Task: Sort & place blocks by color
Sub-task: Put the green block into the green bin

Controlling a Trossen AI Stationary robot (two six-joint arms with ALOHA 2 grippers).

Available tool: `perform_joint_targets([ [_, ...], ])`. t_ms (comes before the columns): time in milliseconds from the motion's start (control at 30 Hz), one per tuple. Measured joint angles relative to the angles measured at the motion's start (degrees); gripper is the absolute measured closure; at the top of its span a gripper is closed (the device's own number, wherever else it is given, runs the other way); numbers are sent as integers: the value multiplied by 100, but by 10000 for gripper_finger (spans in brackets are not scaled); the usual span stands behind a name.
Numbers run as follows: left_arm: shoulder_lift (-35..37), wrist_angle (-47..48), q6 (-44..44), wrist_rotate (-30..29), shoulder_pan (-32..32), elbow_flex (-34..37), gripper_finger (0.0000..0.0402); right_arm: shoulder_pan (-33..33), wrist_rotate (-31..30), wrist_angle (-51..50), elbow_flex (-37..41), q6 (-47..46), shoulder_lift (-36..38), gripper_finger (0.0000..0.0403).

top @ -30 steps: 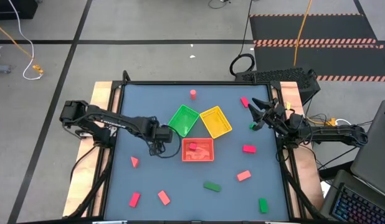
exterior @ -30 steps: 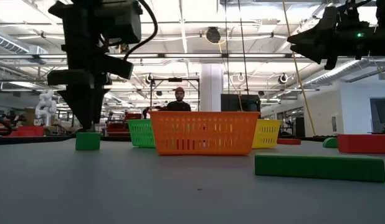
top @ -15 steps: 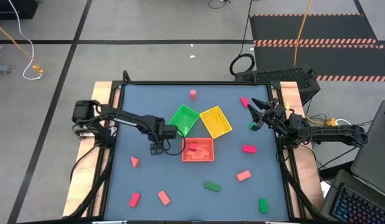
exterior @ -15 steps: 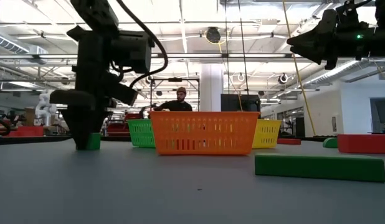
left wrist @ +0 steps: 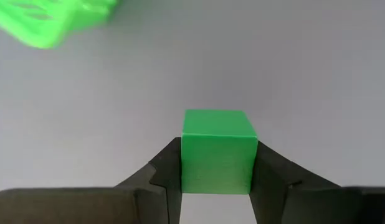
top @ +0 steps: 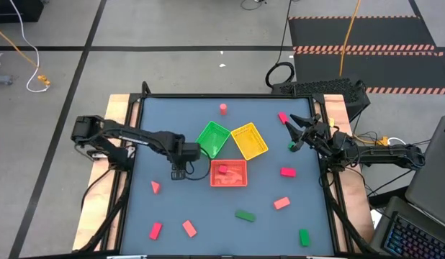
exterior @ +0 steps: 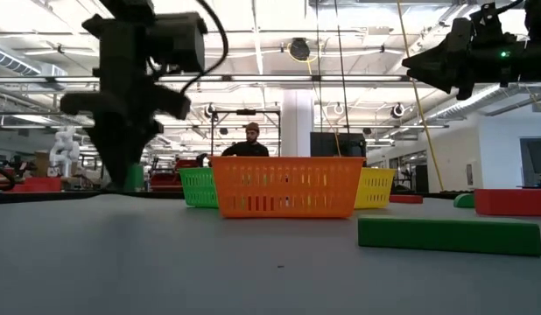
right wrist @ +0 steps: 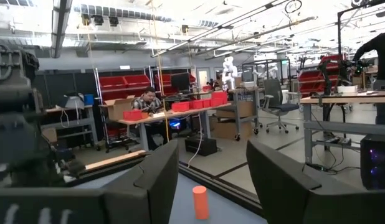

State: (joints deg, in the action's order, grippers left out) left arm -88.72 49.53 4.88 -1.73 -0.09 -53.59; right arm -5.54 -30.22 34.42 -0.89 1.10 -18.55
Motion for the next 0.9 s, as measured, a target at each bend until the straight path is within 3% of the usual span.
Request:
perform_joint_targets([
  [133, 412, -6, 122, -168, 54, -188, 273, 0, -2, 0, 0, 2, 0, 218],
  [367, 552, -1167, 58, -1299, 229, -731, 273, -50, -7, 58, 0, -43, -2, 218],
  [900, -292, -1751, 232, -1401, 885, -777, 273, -50, 19, 30, 0, -174, -45, 218],
])
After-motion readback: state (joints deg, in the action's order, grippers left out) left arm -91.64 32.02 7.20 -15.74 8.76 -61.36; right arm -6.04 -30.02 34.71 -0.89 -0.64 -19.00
